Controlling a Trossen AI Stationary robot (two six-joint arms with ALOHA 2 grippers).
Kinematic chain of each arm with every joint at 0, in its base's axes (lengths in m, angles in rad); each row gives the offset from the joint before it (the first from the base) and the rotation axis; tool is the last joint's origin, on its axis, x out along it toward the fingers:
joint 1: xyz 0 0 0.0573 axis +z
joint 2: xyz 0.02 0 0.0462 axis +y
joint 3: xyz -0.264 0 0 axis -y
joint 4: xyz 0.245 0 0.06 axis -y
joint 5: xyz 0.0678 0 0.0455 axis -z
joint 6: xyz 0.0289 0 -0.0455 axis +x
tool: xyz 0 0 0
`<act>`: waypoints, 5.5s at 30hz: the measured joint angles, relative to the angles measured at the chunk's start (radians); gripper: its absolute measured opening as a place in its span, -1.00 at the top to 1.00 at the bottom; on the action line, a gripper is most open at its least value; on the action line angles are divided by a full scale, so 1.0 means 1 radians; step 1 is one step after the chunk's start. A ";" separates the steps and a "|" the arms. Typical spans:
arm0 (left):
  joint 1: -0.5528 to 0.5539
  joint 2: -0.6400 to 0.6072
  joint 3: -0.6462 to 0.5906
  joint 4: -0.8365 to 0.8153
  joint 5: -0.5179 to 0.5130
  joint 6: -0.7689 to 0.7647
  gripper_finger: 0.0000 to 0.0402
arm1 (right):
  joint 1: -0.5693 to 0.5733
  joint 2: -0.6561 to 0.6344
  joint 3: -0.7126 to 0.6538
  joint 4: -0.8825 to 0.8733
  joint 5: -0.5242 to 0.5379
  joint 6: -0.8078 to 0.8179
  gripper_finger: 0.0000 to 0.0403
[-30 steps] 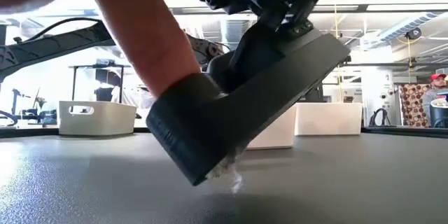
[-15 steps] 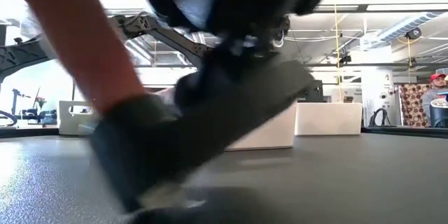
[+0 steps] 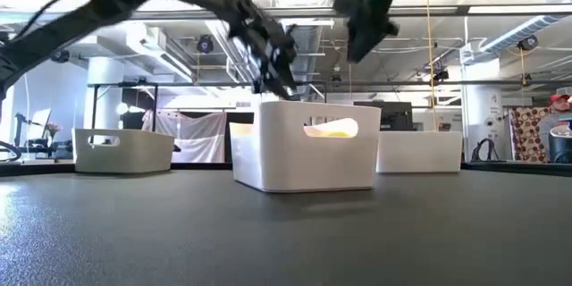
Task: Sort produce into baskets
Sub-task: Put the eggplant into the gray bin
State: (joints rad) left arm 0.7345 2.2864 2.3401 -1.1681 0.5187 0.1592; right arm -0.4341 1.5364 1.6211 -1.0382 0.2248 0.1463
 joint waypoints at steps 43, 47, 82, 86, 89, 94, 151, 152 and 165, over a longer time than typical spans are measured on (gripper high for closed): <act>-0.057 -0.658 -0.069 -0.274 -0.249 0.036 0.38 | -0.180 0.833 0.566 0.030 -0.511 -0.226 0.96; -0.058 -0.683 -0.212 -0.251 -0.214 0.058 0.38 | -0.158 0.785 0.566 -0.003 -0.632 -0.248 0.95; -0.088 -0.385 -1.329 1.210 -0.069 0.160 -0.18 | 0.391 -0.009 0.376 -0.265 0.090 0.387 0.95; -0.113 -0.344 -1.283 1.252 -0.199 0.164 -0.17 | 0.416 0.011 0.350 -0.266 0.091 0.441 0.95; -0.122 -0.314 -1.235 1.253 -0.223 0.156 -0.17 | 0.431 0.033 0.330 -0.266 0.090 0.478 0.95; -0.130 -0.260 -1.143 1.162 -0.240 0.184 -0.17 | 0.454 0.042 0.282 -0.266 0.081 0.507 0.95; 0.123 -0.889 -1.324 0.137 -0.793 -0.789 0.81 | 0.462 -0.074 -0.218 -0.176 -0.252 -0.047 0.95; 0.145 -0.869 -1.324 0.146 -0.810 -0.773 0.77 | 0.490 -0.092 -0.238 -0.181 -0.252 0.020 0.95; 0.240 -0.669 -1.278 0.364 -0.869 -0.501 0.35 | 1.026 -0.177 -0.370 0.129 -0.051 1.180 0.95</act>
State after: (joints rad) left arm 0.9747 1.6177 1.0626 -0.8039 -0.3507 -0.3415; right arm 0.5916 1.3599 1.2513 -0.9097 0.1742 1.3263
